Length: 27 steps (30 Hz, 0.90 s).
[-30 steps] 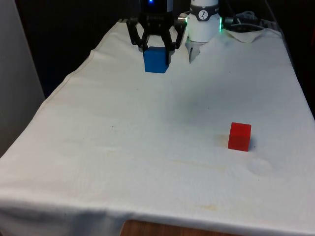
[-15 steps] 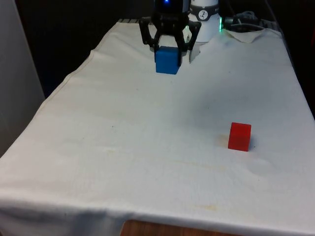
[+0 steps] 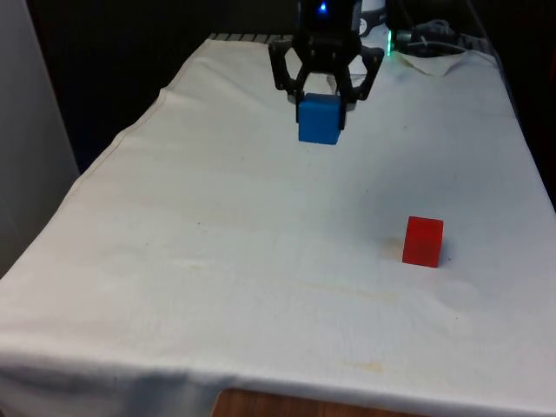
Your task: Stack the two cubes.
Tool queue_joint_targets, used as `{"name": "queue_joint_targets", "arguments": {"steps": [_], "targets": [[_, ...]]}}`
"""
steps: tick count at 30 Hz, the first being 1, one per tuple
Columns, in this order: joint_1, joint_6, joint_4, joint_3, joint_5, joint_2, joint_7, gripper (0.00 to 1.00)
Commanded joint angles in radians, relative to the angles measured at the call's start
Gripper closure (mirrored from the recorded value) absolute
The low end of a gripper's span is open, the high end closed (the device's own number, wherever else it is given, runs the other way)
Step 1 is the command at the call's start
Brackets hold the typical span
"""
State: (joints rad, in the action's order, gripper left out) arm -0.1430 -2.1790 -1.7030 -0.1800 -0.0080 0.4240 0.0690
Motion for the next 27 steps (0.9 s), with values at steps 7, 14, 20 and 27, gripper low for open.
{"name": "queue_joint_targets", "arguments": {"steps": [7, 14, 20, 27], "targets": [[-0.009, 0.015, 0.063, 0.02, -0.003, 0.045, 0.032, 0.97], [-0.01, 0.012, 0.101, 0.043, 0.0, 0.081, 0.049, 0.97], [-0.012, 0.011, 0.133, 0.065, -0.001, 0.113, 0.069, 0.97], [-0.018, 0.005, 0.15, 0.082, -0.005, 0.132, 0.088, 0.97]]}}
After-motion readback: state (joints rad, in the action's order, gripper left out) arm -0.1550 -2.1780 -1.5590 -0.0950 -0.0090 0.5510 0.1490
